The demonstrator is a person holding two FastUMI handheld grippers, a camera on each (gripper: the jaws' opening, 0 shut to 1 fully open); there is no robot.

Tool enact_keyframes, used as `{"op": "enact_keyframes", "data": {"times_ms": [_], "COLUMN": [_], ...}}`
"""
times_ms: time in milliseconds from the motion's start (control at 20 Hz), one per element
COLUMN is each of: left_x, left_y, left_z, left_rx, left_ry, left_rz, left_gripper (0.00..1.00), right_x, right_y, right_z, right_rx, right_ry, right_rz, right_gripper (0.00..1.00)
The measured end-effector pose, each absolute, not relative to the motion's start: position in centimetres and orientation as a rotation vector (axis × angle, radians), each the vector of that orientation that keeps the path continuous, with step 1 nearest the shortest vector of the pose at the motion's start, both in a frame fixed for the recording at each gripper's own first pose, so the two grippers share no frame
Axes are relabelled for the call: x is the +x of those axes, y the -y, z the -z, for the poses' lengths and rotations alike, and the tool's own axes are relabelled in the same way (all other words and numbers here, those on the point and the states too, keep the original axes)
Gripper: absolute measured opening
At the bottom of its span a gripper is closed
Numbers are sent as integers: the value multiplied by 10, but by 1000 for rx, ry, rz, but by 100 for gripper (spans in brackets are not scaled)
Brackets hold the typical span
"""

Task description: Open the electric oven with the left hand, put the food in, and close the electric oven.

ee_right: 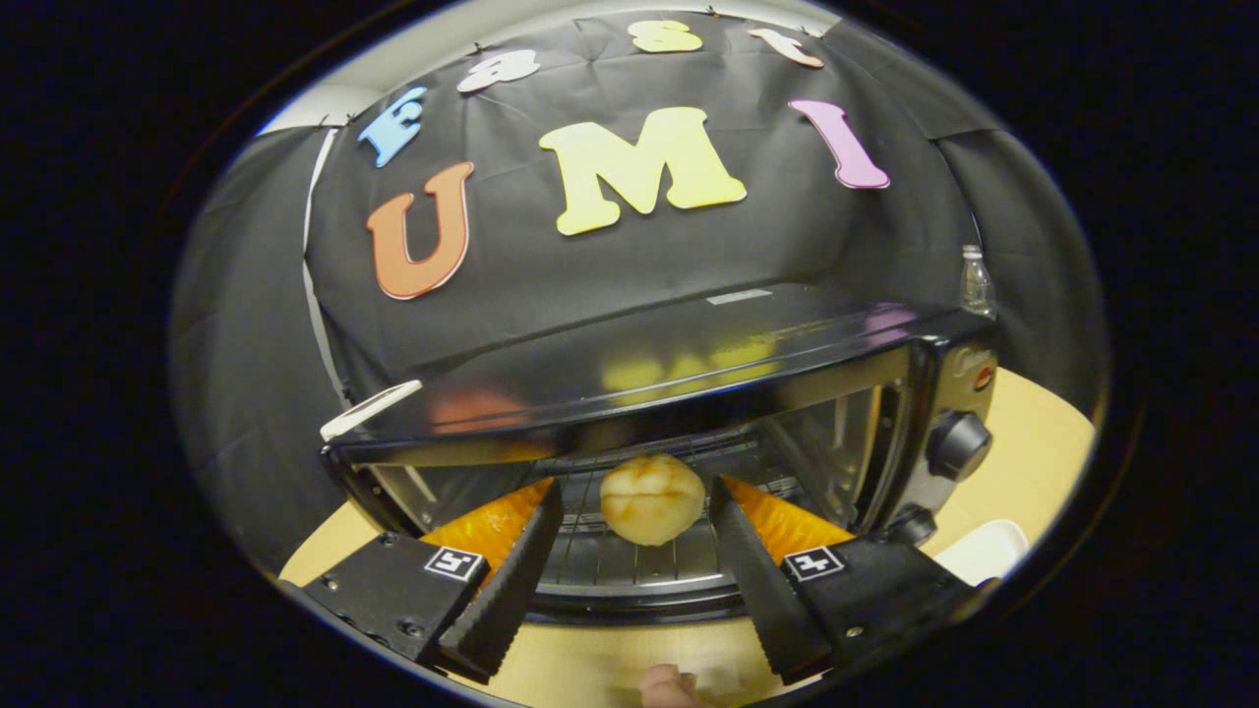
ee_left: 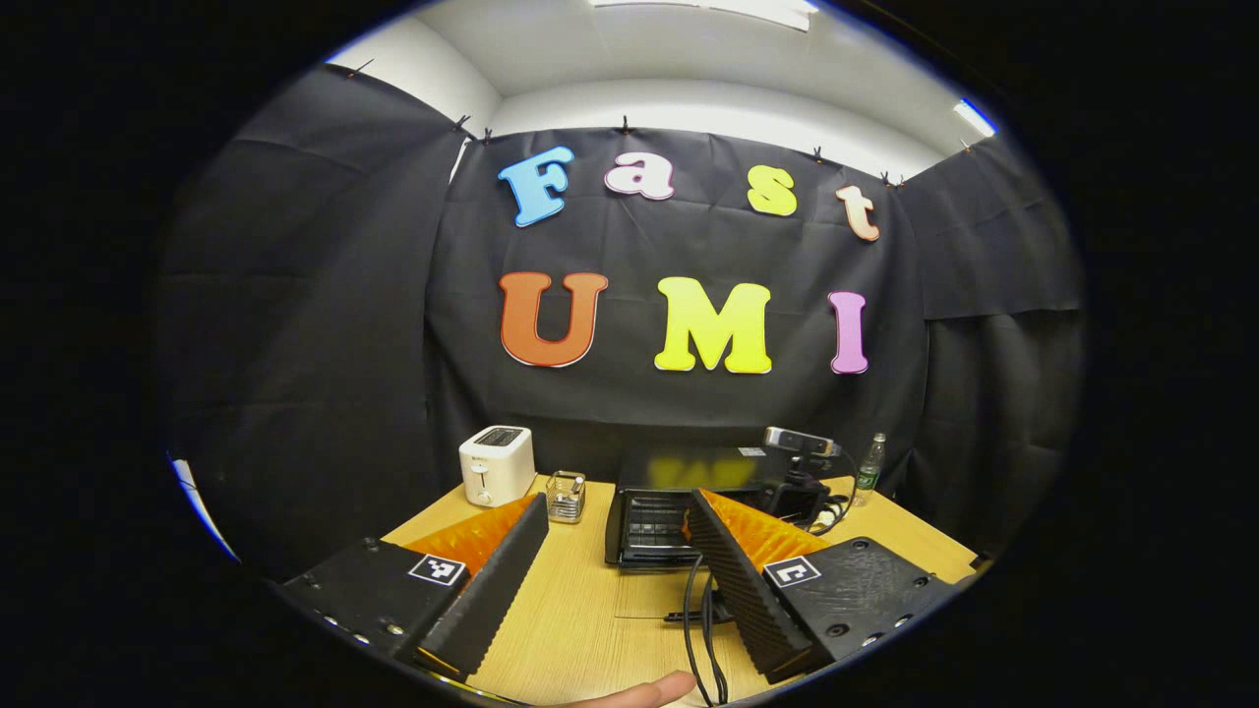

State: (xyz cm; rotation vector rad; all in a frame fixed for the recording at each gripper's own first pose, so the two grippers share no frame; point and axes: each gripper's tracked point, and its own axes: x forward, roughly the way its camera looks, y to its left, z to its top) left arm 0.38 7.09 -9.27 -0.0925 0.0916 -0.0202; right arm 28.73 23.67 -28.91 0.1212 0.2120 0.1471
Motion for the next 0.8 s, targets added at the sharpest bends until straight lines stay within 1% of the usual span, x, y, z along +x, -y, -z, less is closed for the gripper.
{"op": "enact_keyframes", "data": {"times_ms": [50, 100, 150, 200, 300, 350, 450, 500, 550, 600, 650, 700, 750, 800], "left_x": [4, 7, 7, 9, 15, 17, 23, 25, 29, 33, 37, 40, 42, 44], "left_y": [-69, -65, -63, -60, -57, -53, -43, -36, -32, -26, -20, -14, -5, 5], "left_z": [97, 102, 107, 112, 124, 131, 143, 151, 159, 169, 180, 189, 201, 212], "left_rx": [-106, -114, -119, -118, -117, -117, -116, -110, -99, -88, -73, -59, -52, -52], "left_ry": [-104, -115, -127, -140, -163, -180, -200, -216, -227, -254, -273, -293, -315, -336], "left_rz": [22, 29, 34, 38, 43, 46, 66, 77, 91, 101, 107, 114, 129, 146], "left_gripper": [94, 94, 94, 94, 94, 94, 95, 94, 94, 95, 95, 95, 95, 94], "right_x": [278, 268, 258, 249, 226, 214, 190, 178, 165, 156, 144, 135, 126, 118], "right_y": [-231, -225, -218, -210, -195, -186, -169, -162, -150, -137, -124, -111, -96, -82], "right_z": [289, 287, 282, 276, 256, 243, 221, 210, 198, 184, 170, 156, 143, 128], "right_rx": [109, 111, 124, 135, 128, 117, 97, 82, 67, 61, 61, 63, 62, 54], "right_ry": [-224, -230, -228, -225, -200, -178, -147, -143, -131, -115, -100, -86, -74, -63], "right_rz": [-157, -164, -166, -173, -182, -183, -189, -197, -195, -183, -176, -163, -145, -126], "right_gripper": [94, 98, 98, 94, 94, 98, 98, 94, 94, 100, 94, 94, 100, 94]}}
